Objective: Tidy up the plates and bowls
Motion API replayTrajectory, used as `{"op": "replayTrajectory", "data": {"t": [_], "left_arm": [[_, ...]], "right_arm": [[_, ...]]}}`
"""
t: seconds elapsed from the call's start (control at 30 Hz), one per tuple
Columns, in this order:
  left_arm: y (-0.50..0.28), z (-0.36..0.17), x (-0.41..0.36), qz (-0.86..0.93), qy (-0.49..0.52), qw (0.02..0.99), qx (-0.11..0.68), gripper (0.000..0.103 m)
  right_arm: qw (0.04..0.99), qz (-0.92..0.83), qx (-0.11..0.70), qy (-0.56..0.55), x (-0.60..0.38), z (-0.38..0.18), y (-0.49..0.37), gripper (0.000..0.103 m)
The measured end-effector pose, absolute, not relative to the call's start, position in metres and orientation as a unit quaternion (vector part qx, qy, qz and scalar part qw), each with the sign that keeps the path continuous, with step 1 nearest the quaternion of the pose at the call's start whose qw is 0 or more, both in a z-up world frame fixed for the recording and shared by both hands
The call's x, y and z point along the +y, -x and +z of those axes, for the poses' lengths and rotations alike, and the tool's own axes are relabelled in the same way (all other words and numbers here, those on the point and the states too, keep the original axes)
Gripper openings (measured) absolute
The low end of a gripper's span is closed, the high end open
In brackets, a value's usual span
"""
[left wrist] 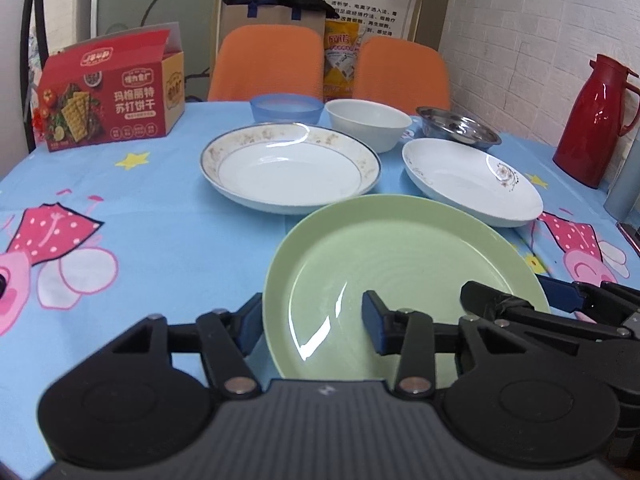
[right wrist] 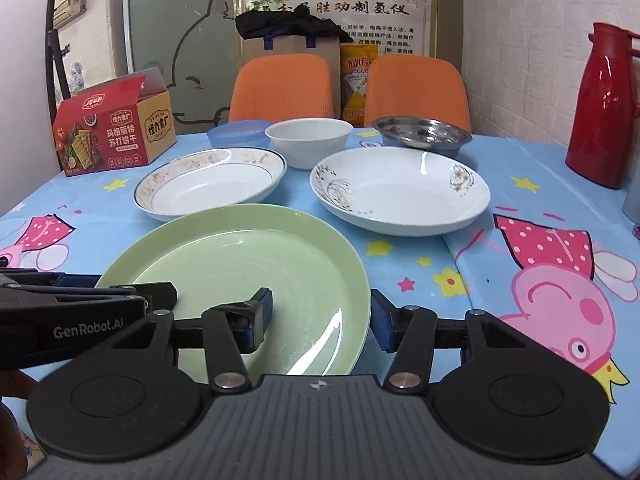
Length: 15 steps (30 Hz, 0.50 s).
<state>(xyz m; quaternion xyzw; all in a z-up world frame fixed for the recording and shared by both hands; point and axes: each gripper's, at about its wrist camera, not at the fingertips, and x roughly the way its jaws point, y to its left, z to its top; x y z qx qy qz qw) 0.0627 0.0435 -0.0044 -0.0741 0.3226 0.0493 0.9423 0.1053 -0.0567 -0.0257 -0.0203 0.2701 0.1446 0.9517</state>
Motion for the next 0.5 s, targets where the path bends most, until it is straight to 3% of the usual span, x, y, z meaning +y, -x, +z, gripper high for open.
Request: {"op": "replayTrajectory", "data": {"t": [0.5], "left_arm": [[-0.016,-0.001,0.145,0.175,0.106,0.920,0.336,0.041]], "right_arm": [[0.920,0.272,0.280,0.045,0.051,-0.025,-0.098,0.093]]}}
